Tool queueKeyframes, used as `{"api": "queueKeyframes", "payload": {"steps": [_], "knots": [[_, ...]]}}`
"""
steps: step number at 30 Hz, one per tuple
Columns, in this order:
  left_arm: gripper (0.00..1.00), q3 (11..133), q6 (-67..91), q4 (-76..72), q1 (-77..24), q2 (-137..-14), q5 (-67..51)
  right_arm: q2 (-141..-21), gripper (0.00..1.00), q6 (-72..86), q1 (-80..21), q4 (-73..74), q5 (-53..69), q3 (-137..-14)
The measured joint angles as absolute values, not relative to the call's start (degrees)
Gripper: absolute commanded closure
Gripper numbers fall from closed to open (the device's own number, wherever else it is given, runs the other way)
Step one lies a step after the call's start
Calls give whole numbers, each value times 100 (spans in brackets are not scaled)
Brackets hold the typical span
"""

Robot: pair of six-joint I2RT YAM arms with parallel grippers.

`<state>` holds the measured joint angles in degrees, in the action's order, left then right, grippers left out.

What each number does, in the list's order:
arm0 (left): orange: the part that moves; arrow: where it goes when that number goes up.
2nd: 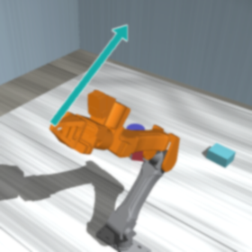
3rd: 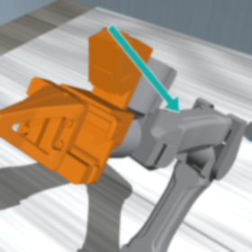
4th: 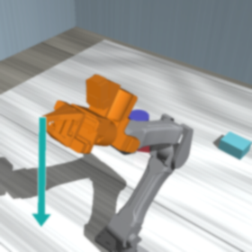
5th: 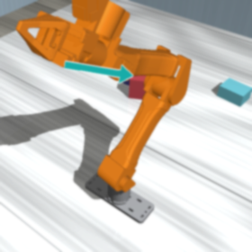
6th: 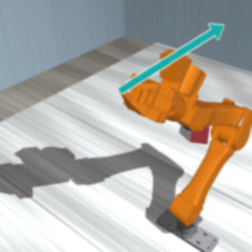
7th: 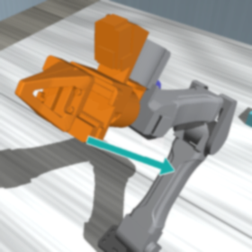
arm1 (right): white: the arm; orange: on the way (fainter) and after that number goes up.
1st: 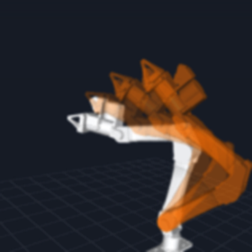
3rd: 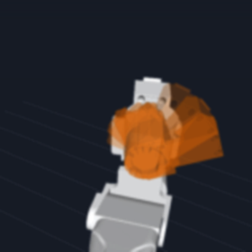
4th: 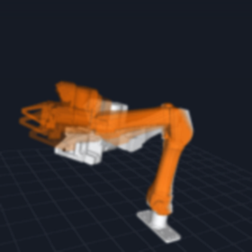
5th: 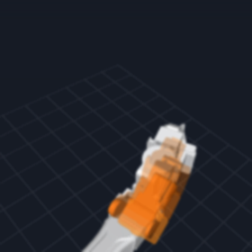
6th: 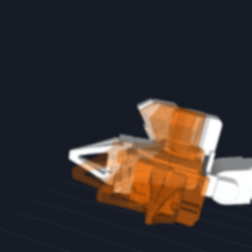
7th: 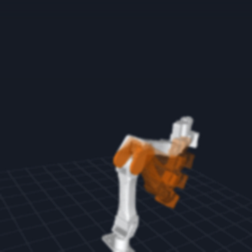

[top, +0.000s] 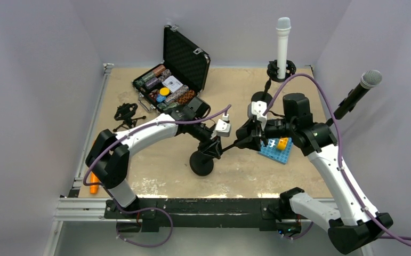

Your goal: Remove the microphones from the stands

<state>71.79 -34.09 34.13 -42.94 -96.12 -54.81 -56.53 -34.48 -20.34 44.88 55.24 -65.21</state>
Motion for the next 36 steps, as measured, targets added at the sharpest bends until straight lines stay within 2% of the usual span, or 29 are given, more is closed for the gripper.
{"api": "queueKeyframes", "payload": {"steps": [2, 7, 12, 16, 17, 19, 20, 22, 27, 36], "knots": [[100, 7179, -3406, 3380, -4300, -9588, -5393, -5655, 100, -3273, -2034, 4427, 5472, -6521], [100, 6573, -2777, 2556, -4388, -8978, -4416, -5824, 100, -1605, -2016, 4108, 4803, -6563], [100, 5979, -2071, 1881, -4630, -8213, -2067, -6479, 100, 425, -1649, 3900, 4534, -6665], [99, 5881, -1920, 1636, -4810, -8215, -1256, -6659, 100, 1057, -1535, 3909, 4346, -6685], [92, 5843, -1890, 1568, -4825, -8217, -1177, -6676, 100, 1120, -1535, 3911, 4296, -6694], [57, 5804, -1883, 1483, -4845, -8230, -1157, -6713, 100, 1236, -1535, 3913, 4244, -6718], [46, 5787, -1900, 1450, -4845, -8232, -1197, -6722, 100, 1260, -1535, 3907, 4233, -6724], [33, 5784, -1942, 1431, -4827, -8228, -1389, -6722, 100, 1245, -1535, 3948, 4235, -6740], [28, 6090, -2145, 2016, -4611, -8132, -2536, -6698, 100, 399, -1538, 4187, 4372, -6836], [31, 6768, -2969, 3262, -4016, -8121, -4628, -5942, 100, -2515, -1678, 4869, 4932, -6720]]}}
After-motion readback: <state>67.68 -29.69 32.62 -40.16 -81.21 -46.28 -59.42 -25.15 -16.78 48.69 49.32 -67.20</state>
